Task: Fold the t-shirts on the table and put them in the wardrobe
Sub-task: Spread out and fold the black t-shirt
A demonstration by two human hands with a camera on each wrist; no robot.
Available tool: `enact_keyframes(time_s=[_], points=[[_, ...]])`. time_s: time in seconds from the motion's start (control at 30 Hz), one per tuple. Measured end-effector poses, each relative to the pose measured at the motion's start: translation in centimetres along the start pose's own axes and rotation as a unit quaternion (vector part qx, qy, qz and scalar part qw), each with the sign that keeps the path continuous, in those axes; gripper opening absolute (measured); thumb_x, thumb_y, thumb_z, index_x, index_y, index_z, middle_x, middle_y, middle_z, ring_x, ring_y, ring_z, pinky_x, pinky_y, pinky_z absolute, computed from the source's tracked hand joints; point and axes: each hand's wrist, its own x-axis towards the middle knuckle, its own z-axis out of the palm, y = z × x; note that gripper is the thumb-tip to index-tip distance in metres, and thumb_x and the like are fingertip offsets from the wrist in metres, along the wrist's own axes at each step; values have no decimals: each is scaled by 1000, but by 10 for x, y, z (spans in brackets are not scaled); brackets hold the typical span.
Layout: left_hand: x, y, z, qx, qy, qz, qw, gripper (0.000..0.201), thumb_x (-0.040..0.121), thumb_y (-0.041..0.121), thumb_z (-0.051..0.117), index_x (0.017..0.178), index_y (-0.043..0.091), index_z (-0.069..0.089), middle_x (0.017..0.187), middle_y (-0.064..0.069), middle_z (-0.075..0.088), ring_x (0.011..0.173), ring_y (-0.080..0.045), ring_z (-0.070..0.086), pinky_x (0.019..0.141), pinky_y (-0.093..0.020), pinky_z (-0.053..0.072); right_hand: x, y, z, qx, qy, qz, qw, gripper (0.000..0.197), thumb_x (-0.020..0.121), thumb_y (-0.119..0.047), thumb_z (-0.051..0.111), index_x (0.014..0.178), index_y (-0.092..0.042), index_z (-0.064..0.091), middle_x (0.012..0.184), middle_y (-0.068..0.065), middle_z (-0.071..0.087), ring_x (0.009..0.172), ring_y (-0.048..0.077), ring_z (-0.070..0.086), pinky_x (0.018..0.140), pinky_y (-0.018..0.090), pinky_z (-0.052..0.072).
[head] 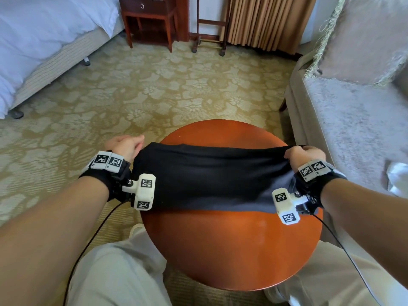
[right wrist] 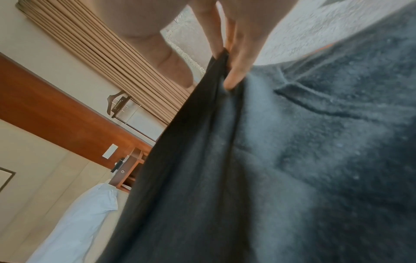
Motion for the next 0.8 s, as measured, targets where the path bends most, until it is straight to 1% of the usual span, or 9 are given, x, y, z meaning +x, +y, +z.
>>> enact_keyframes(time_s=[0.1, 0.27, 0.33, 0.4, 0.47, 0.53, 0.67, 0.73, 0.8], points=[[4, -3, -4, 48, 4, -16, 999, 62, 44, 23, 87, 103, 14, 70, 104, -12, 72, 93, -18, 71, 84, -29, 53, 3, -4, -8, -2, 14, -10, 1000, 52, 72, -29, 65, 123, -20, 63, 131, 8, 50, 92, 29, 50, 80, 33, 41], [-28, 7, 16, 203, 2, 69, 977, 38, 66, 10, 83, 101, 20, 70, 111, 0, 66, 104, -20, 62, 85, -31, 47, -6, -8, -8, -47, -52, -20, 997, 82, 75, -26, 63, 150, -25, 30, 148, 11, 30, 128, 35, 39, 103, 46, 35], [-37, 7, 24, 250, -19, 105, 962, 31, 67, 9, 84, 92, 22, 70, 114, -1, 65, 110, -20, 59, 88, -31, 44, -10, -5, -5, -80, -62, -36, 994, 82, 76, -24, 65, 149, -22, 28, 147, 9, 27, 114, 33, 44, 92, 42, 40], [-42, 4, 33, 293, -32, 136, 946, 27, 67, 9, 84, 86, 23, 70, 119, -1, 63, 116, -20, 56, 94, -32, 42, -13, -1, -1, -116, -61, -61, 989, 66, 74, -24, 69, 135, -19, 43, 135, 9, 38, 88, 25, 46, 70, 34, 41], [-49, 0, 42, 353, -58, 179, 917, 25, 67, 13, 85, 83, 25, 70, 116, 1, 62, 113, -19, 57, 92, -32, 42, -17, 0, 8, -148, -92, -100, 980, 43, 71, -27, 73, 111, -21, 60, 114, 5, 57, 84, 22, 56, 66, 30, 44], [-54, -5, 49, 410, -102, 198, 884, 24, 67, 18, 86, 82, 29, 70, 107, 4, 62, 105, -18, 60, 87, -31, 43, -23, 5, 20, -213, -137, -139, 957, 40, 68, -36, 79, 102, -24, 62, 105, 3, 61, 99, 24, 59, 79, 31, 49], [-54, -16, 55, 593, -196, 196, 756, 51, 64, 36, 87, 111, 37, 65, 141, 11, 46, 132, -19, 42, 107, -39, 36, -38, 25, 42, -396, -182, -238, 868, 98, 59, -71, 73, 141, -31, 37, 143, 4, 30, 134, 29, 28, 110, 46, 32], [-52, -19, 53, 649, -214, 170, 710, 71, 66, 45, 85, 130, 40, 55, 155, 14, 28, 144, -17, 26, 115, -46, 26, -37, 32, 45, -452, -185, -270, 830, 104, 66, -77, 63, 150, -33, 21, 156, 1, 13, 144, 27, 13, 118, 49, 15], [-49, -20, 48, 671, -221, 152, 691, 80, 68, 53, 81, 139, 42, 45, 159, 14, 20, 147, -18, 18, 117, -50, 21, -29, 33, 47, -486, -183, -278, 808, 98, 76, -76, 53, 153, -34, 9, 161, -1, -3, 148, 23, 0, 118, 53, -4]])
